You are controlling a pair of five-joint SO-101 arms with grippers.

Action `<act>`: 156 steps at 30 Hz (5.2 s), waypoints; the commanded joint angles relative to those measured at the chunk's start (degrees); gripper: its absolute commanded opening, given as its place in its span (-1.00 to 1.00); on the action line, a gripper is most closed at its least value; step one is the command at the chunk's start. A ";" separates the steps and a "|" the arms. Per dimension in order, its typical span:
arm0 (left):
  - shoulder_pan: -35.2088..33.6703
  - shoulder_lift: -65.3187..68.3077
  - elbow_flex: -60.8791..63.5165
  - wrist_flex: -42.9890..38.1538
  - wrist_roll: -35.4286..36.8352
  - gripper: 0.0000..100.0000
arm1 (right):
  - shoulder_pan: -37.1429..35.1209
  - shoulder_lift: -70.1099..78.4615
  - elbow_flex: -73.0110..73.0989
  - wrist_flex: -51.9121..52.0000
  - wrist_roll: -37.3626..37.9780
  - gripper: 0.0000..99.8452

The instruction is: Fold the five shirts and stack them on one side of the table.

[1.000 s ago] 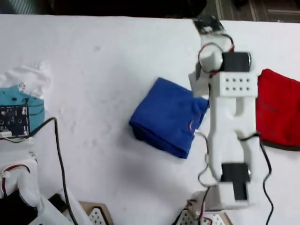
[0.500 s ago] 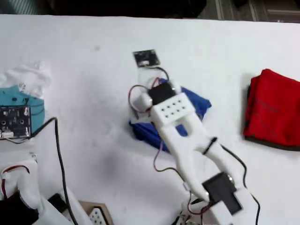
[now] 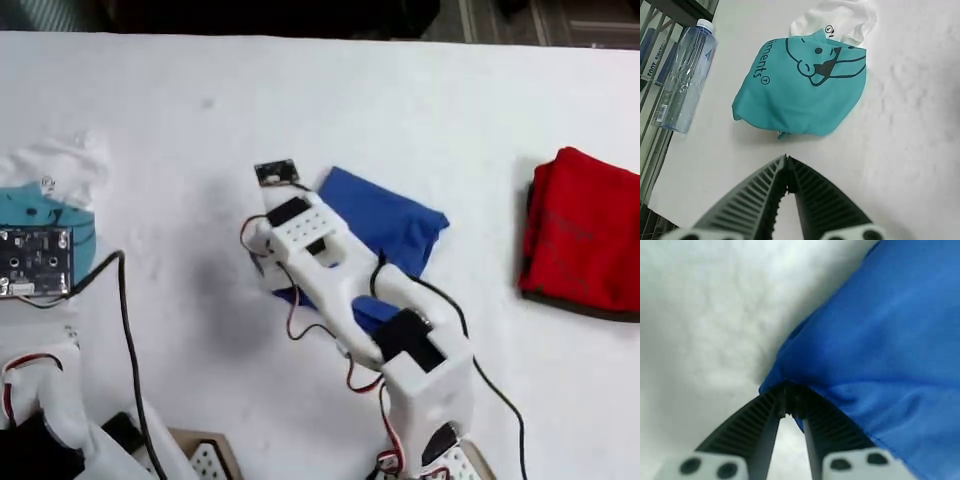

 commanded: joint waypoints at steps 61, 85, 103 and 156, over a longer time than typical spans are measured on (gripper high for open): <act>0.31 -0.31 -1.85 -0.09 -6.68 -0.95 | 19.12 -18.59 29.27 -29.41 -14.42 -0.04; 0.31 -0.31 -1.85 -0.09 -6.68 -0.95 | 22.55 -7.96 7.12 -3.65 -4.48 -0.96; 0.31 -0.31 -1.41 -0.09 -6.68 -0.95 | 51.21 -34.51 -2.29 -0.22 47.74 -0.96; 0.31 -0.31 -1.58 0.35 -6.68 -0.95 | 75.65 -22.99 -11.96 -2.77 70.59 -0.32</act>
